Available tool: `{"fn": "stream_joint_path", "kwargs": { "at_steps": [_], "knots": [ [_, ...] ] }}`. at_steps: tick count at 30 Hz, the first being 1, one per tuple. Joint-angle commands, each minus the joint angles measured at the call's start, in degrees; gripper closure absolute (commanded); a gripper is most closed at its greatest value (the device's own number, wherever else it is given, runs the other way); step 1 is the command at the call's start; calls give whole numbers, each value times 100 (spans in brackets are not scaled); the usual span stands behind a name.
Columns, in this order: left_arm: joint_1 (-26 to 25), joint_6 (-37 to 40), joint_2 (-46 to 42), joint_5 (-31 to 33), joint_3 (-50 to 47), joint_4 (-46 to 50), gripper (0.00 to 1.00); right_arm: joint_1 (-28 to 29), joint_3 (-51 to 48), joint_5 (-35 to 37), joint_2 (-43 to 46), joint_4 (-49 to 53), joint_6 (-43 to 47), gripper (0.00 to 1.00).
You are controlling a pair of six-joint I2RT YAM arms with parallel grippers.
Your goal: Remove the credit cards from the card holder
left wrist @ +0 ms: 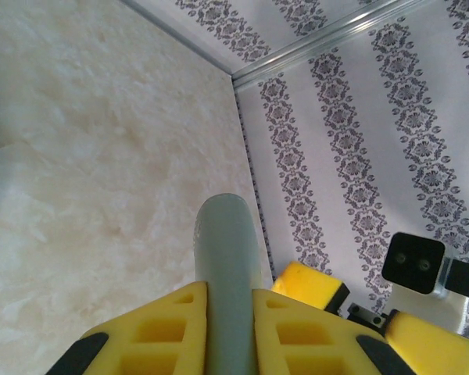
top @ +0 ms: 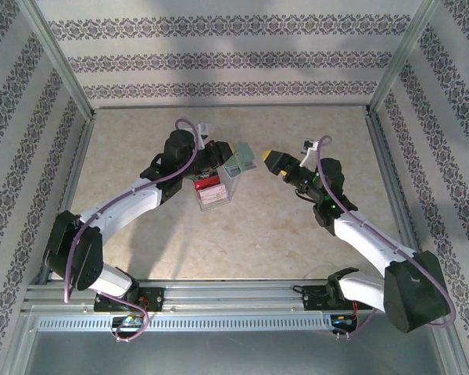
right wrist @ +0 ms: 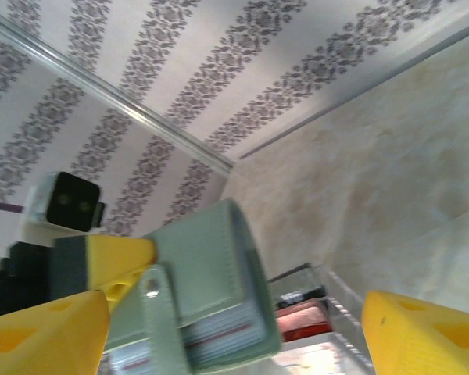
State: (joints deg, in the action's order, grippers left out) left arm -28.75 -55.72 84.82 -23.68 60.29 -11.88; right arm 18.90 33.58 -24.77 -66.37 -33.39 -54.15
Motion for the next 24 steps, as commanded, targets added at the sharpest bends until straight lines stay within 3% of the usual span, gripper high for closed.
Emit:
{"fn": "stream_joint_path", "kwargs": {
  "at_steps": [1, 3, 10, 24],
  "knots": [
    [62, 24, -263, 279, -113, -911, 100, 158, 19, -169, 28, -689, -654, 10],
    [53, -189, -239, 300, -252, -1374, 100, 431, -39, 182, -87, -774, -885, 3],
    [-21, -289, -229, 293, -280, -1596, 100, 748, 20, 468, -928, -1832, -1393, 4],
    [-114, -457, -132, 112, -357, -1756, 98, 792, 531, 346, -1769, -3085, -1533, 29]
  ]
}}
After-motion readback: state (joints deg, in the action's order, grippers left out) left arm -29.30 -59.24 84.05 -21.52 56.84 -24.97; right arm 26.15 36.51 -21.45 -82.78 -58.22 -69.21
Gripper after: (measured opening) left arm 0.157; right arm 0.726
